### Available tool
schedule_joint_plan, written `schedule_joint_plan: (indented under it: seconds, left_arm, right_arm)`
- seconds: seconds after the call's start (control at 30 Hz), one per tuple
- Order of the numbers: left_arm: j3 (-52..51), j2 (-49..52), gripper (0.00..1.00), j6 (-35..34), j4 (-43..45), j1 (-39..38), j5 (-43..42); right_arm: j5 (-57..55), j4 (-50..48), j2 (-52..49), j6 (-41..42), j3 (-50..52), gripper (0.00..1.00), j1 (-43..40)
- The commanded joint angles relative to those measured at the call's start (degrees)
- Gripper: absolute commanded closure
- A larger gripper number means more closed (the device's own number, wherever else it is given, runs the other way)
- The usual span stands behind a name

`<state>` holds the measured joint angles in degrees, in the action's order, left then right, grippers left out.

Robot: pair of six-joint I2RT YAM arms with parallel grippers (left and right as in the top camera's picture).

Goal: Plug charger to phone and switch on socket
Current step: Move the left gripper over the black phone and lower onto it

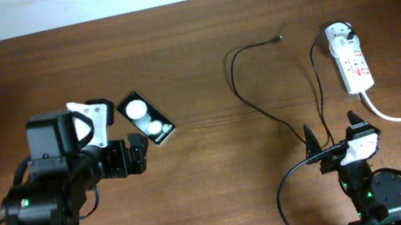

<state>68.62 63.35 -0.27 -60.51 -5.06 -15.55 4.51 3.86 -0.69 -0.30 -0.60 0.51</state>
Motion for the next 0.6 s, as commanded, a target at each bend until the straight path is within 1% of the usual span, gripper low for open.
schedule_joint_plan:
  seconds: [0.0, 0.03, 0.07, 0.13, 0.2, 0.23, 0.27, 0.33, 0.4, 0.43, 0.5, 0.57]
  left_arm:
    - [0.9, 3.7, 0.01, -0.4, -1.6, 0.2, -10.5]
    - [0.9, 5.0, 0.01, -0.7, -0.3, 0.2, -10.8]
    - [1.0, 6.0, 0.01, -5.1, 0.2, 0.2, -9.7]
    - [1.4, 6.7, 0.01, -16.0, 0.1, -0.2, 0.5]
    - [3.3, 6.7, 0.01, -25.1, -0.9, -2.6, 11.1]
    - [5.0, 6.7, 0.01, -28.9, -1.6, -3.9, 14.7]
    - [6.5, 6.9, 0.01, -31.2, -2.0, -4.7, 16.7]
    - [11.0, 8.3, 0.01, -33.7, -3.0, -6.3, 19.5]
    - [18.6, 14.2, 0.0, -36.5, -7.1, -7.3, 22.3]
    - [21.1, 16.7, 0.01, -37.0, -8.7, -7.3, 22.7]
    - [27.3, 24.7, 0.01, -40.2, -12.5, -7.3, 22.9]
    - [28.8, 31.0, 0.01, -41.8, -12.5, -7.3, 22.3]
  right_arm:
    - [-0.3, 0.3, 0.4, -0.3, 0.3, 0.01, -0.3]
    - [-0.3, 0.3, 0.4, -0.3, 0.3, 0.01, -0.3]
    - [-0.3, 0.3, 0.4, -0.3, 0.3, 0.01, -0.3]
    - [-0.3, 0.3, 0.4, -0.3, 0.3, 0.01, -0.3]
    - [-0.3, 0.3, 0.4, -0.3, 0.3, 0.01, -0.3]
    - [-0.3, 0.3, 0.4, -0.3, 0.3, 0.01, -0.3]
    - [-0.3, 0.3, 0.4, -0.3, 0.3, 0.01, -0.3]
    - [-0.3, 0.3, 0.4, -0.3, 0.3, 0.01, -0.3]
    - [-0.3, 0.3, 0.4, -0.3, 0.3, 0.01, -0.3]
    - [-0.3, 0.3, 0.4, -0.3, 0.3, 0.01, -0.3]
    - [-0.3, 0.3, 0.4, -0.3, 0.3, 0.01, -0.3]
    - [-0.3, 0.3, 0.4, -0.3, 0.3, 0.01, -0.3]
